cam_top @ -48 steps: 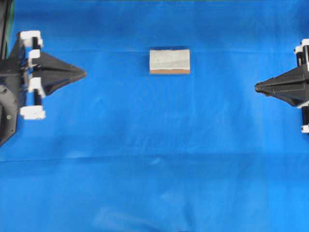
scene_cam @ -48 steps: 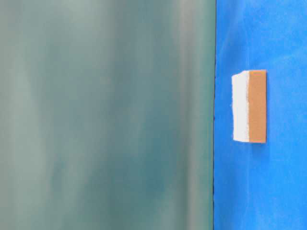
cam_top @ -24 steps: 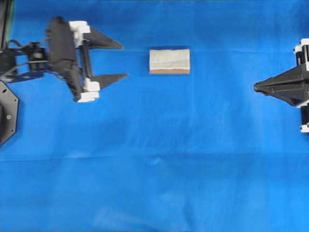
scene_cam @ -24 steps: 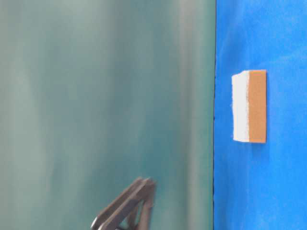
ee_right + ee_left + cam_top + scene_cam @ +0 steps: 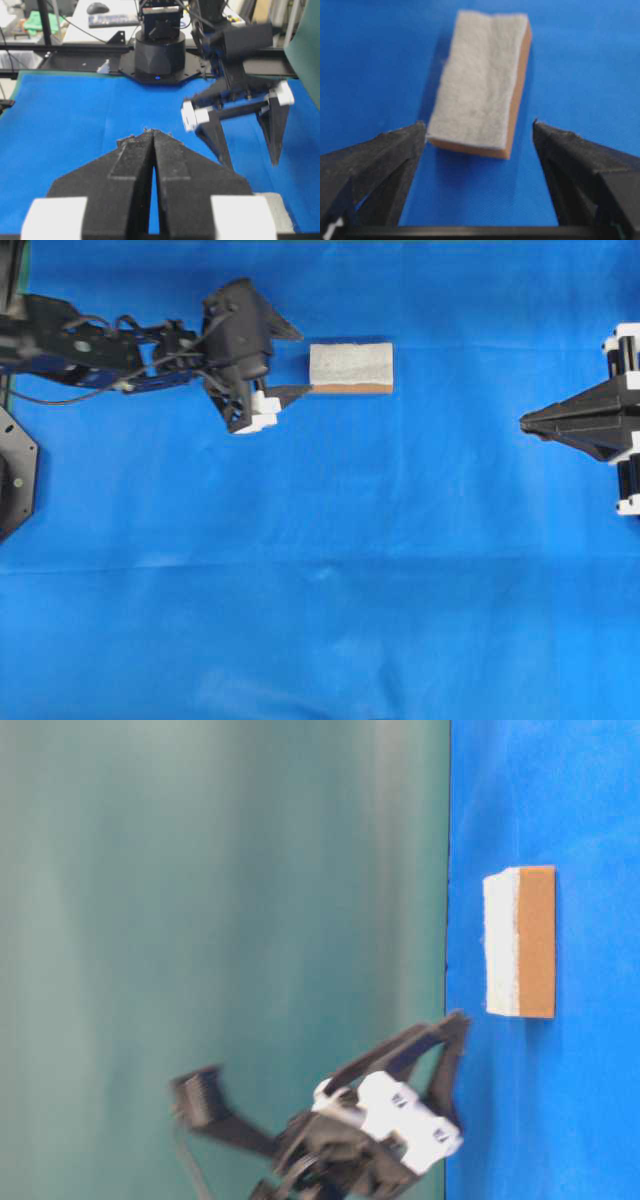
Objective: Hand over the sponge with the left arm and wipe it with the right arm.
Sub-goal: 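Close the left gripper on the sponge's left end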
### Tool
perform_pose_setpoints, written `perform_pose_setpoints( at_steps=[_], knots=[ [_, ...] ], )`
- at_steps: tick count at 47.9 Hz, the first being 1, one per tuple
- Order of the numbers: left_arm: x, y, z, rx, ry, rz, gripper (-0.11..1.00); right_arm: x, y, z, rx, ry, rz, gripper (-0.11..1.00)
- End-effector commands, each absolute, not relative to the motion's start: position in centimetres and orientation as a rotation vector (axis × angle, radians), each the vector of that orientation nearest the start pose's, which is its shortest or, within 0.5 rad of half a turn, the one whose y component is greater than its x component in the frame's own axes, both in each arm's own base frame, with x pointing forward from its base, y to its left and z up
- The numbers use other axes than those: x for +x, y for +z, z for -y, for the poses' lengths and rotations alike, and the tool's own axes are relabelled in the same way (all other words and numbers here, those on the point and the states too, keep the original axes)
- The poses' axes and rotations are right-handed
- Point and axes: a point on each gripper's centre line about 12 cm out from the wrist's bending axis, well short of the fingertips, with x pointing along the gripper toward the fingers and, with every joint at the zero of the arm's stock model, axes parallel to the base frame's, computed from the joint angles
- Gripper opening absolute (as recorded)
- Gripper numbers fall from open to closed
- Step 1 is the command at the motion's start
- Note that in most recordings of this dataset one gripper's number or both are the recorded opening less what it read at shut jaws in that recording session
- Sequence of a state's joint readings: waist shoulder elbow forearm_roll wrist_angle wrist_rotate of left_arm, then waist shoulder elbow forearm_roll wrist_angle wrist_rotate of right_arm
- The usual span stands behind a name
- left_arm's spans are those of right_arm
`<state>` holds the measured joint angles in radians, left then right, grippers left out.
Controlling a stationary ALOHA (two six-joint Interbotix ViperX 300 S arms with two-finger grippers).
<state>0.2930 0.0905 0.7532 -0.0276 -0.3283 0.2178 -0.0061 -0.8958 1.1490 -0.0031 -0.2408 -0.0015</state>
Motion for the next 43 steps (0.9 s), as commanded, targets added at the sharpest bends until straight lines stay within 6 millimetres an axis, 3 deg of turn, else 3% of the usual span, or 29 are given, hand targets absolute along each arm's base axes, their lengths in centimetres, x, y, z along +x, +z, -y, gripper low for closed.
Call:
perform_pose_setpoints(
  at_steps=[1,26,35,43],
  knots=[
    [38.4,14.0,-11.9,0.121,0.25,-0.515,0.94,21.4,29.1,0.1,-0.004,-0.005,0.005,0.01],
    [41.1,8.9,-14.4,0.167,0.252,-0.615,0.94,21.5,29.0,0.2,-0.004,-0.007,-0.002,0.01],
    [40.7,8.9,-14.2,0.165,0.251,-0.623,0.94,21.5,29.0,0.2,-0.004,-0.008,-0.003,0.01],
    [40.6,10.3,-14.0,0.159,0.251,-0.614,0.93,21.5,28.9,0.3,-0.003,-0.012,-0.006,0.01]
  ],
)
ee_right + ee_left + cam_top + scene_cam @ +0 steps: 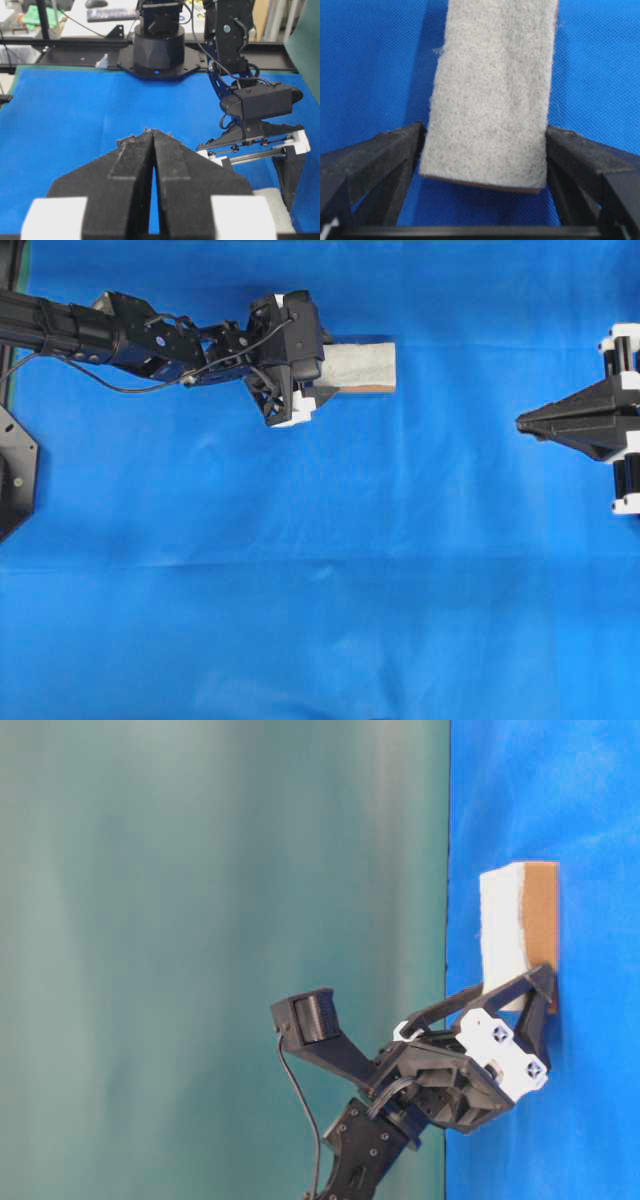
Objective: Hand over the sponge with the left arm and wipe it with the right arm.
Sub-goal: 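Close the left gripper on the sponge's left end, then lift the sponge with the left gripper toward the right gripper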
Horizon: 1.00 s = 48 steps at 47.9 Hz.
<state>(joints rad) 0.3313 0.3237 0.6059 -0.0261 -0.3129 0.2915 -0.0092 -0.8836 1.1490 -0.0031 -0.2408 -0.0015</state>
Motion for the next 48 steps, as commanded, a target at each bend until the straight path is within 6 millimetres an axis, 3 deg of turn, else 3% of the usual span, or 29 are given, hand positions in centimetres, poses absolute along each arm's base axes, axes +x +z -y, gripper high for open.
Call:
perform_pose_setpoints(
  at_steps=[1,4,12,14,22,30,48],
  knots=[
    [40.6,10.7,-13.9,0.157,0.251,-0.61,0.92,21.6,28.9,0.3,-0.004,-0.011,-0.008,0.01],
    [40.6,11.6,-13.8,0.152,0.251,-0.601,0.83,21.6,28.8,0.3,-0.001,-0.012,-0.011,0.01],
    [40.0,13.8,-13.2,0.151,0.247,-0.583,0.43,21.7,28.6,0.3,0.005,-0.012,-0.018,0.01],
    [39.9,14.1,-13.1,0.151,0.245,-0.583,0.38,21.7,28.6,0.3,0.005,-0.012,-0.02,0.01],
    [39.4,15.4,-12.8,0.139,0.244,-0.584,0.36,21.7,28.5,0.3,0.006,-0.012,-0.023,0.01],
    [39.1,18.4,-11.4,0.088,0.233,-0.552,0.36,21.7,28.5,0.3,0.006,-0.012,-0.023,0.01],
    [37.7,23.5,-3.5,0.062,0.072,-0.477,0.36,21.8,28.4,0.3,0.006,-0.014,-0.031,0.01]
  ],
)
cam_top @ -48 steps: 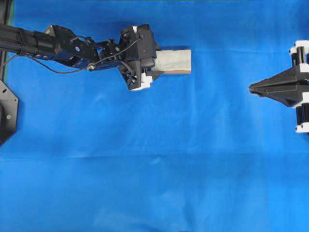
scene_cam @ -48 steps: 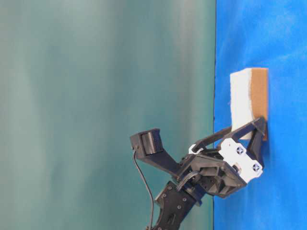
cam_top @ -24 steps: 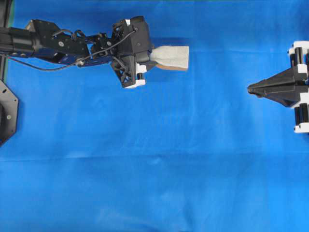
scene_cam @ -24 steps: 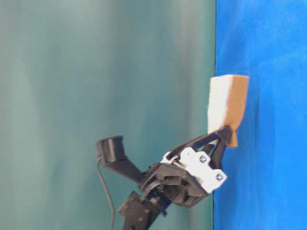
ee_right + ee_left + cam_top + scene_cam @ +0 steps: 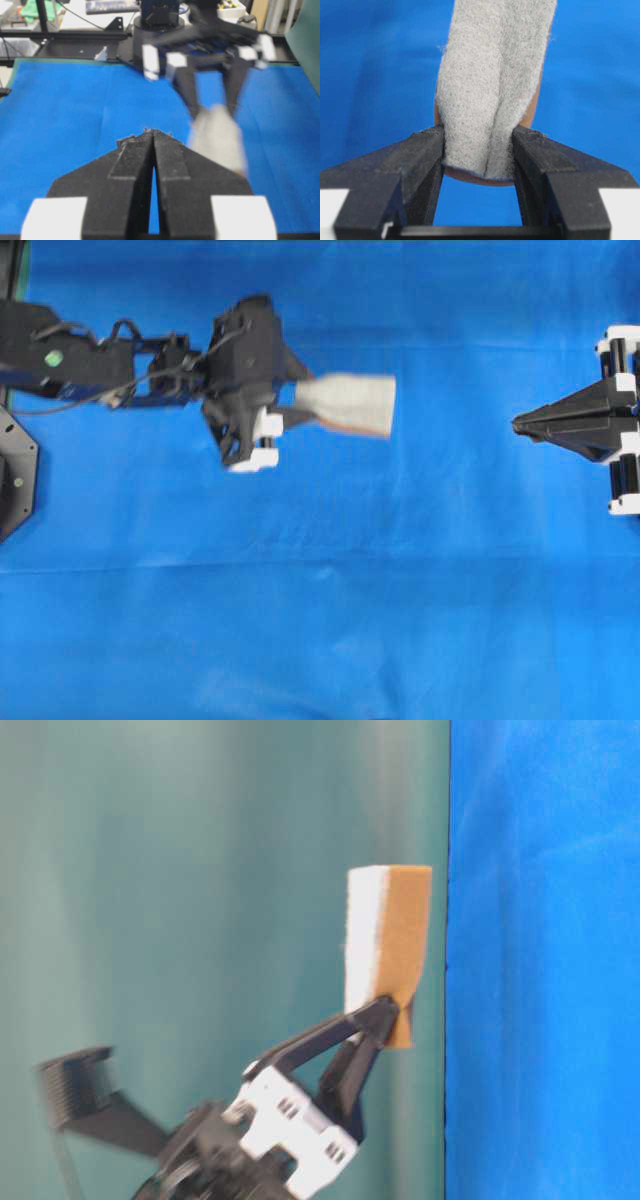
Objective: Hand over the sponge with the left arm and wipe it with the right arm.
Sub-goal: 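Lift the sponge with the left gripper toward the right gripper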
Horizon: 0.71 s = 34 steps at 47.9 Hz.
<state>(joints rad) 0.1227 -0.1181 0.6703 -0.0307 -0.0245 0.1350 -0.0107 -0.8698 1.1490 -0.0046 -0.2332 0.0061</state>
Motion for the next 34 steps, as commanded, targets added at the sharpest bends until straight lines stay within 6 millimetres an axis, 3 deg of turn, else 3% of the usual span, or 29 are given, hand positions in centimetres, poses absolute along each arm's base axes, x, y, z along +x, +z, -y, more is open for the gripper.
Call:
perform_pose_setpoints(
  at_steps=[1,13,26,34],
  knots=[
    [37.6,23.7,-3.2,0.056,0.066,-0.472,0.36,21.8,28.4,0.3,0.006,-0.014,-0.031,0.01],
    [37.1,24.1,-0.9,-0.019,0.027,-0.458,0.36,21.9,28.2,0.3,0.006,-0.014,-0.043,0.01],
    [37.1,24.1,-0.6,-0.027,0.022,-0.458,0.36,22.3,28.3,0.3,0.02,-0.015,-0.046,0.01],
    [37.1,24.0,-0.6,-0.027,0.022,-0.462,0.36,23.6,28.8,0.3,0.08,-0.014,-0.059,0.01]
  ],
)
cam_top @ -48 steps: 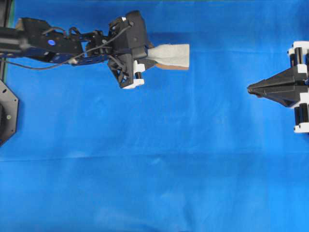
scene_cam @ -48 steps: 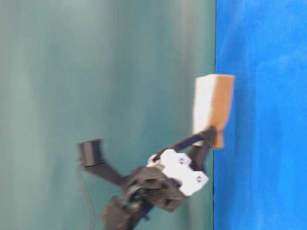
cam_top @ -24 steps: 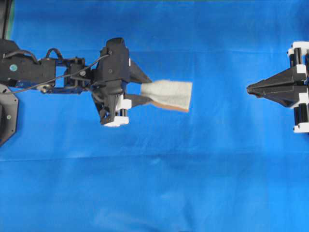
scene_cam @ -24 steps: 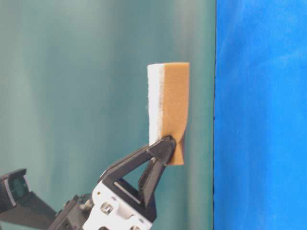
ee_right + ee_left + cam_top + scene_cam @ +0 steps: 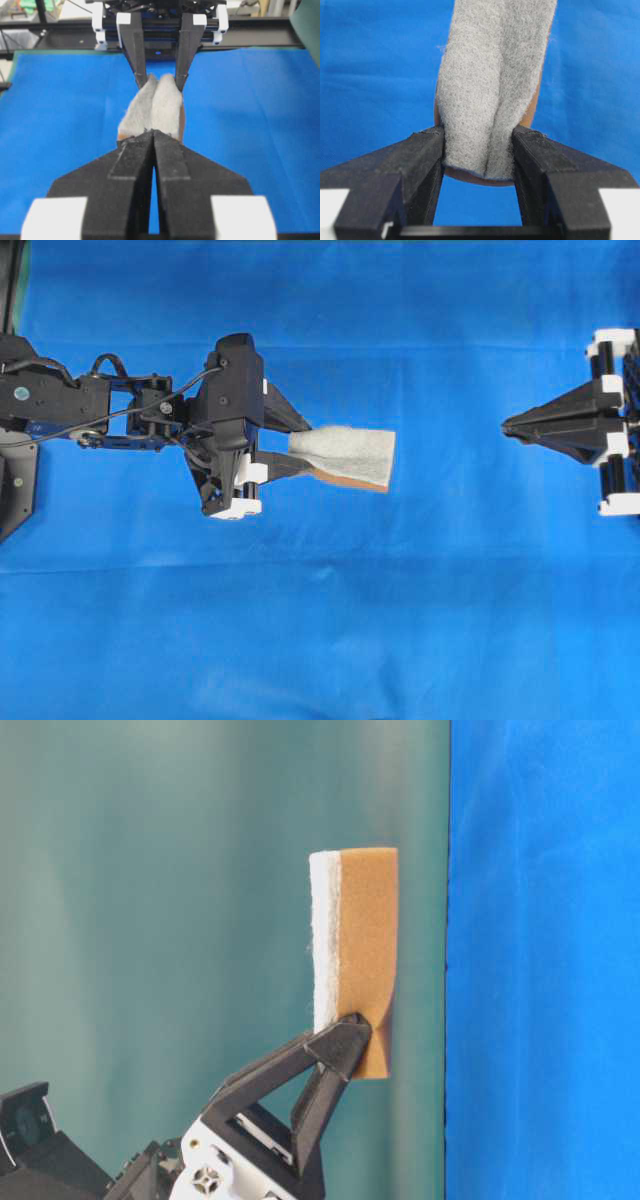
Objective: Hand over the sponge with the left arm and wipe it with the right arm.
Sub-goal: 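Lift the sponge with the left gripper toward the right gripper, then move the right gripper in and grasp the sponge's right end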
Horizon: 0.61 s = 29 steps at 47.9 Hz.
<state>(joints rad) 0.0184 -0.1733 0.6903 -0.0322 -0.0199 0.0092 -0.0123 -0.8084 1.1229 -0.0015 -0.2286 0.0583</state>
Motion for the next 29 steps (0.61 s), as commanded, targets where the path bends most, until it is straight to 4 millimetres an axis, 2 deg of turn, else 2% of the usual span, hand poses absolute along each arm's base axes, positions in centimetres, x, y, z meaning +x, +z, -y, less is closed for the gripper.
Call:
perform_pose_setpoints(
  at_steps=[1,16,21,23,29],
  knots=[
    [37.1,24.0,-0.6,-0.027,0.022,-0.462,0.36,23.8,28.9,0.3,0.088,-0.015,-0.062,0.01],
    [37.2,24.0,-0.6,-0.027,0.021,-0.462,0.36,28.6,28.7,-0.6,0.11,0.013,-0.139,0.01],
    [37.2,24.0,-0.6,-0.026,0.021,-0.462,0.36,30.2,28.0,-0.7,0.112,0.014,-0.175,0.02],
    [37.2,24.0,-0.6,-0.026,0.021,-0.462,0.36,30.8,27.9,-0.7,0.112,0.013,-0.184,0.08],
    [37.2,24.0,-0.6,-0.026,0.021,-0.463,0.36,32.6,27.1,-0.8,0.107,0.012,-0.219,0.47]
  ],
)
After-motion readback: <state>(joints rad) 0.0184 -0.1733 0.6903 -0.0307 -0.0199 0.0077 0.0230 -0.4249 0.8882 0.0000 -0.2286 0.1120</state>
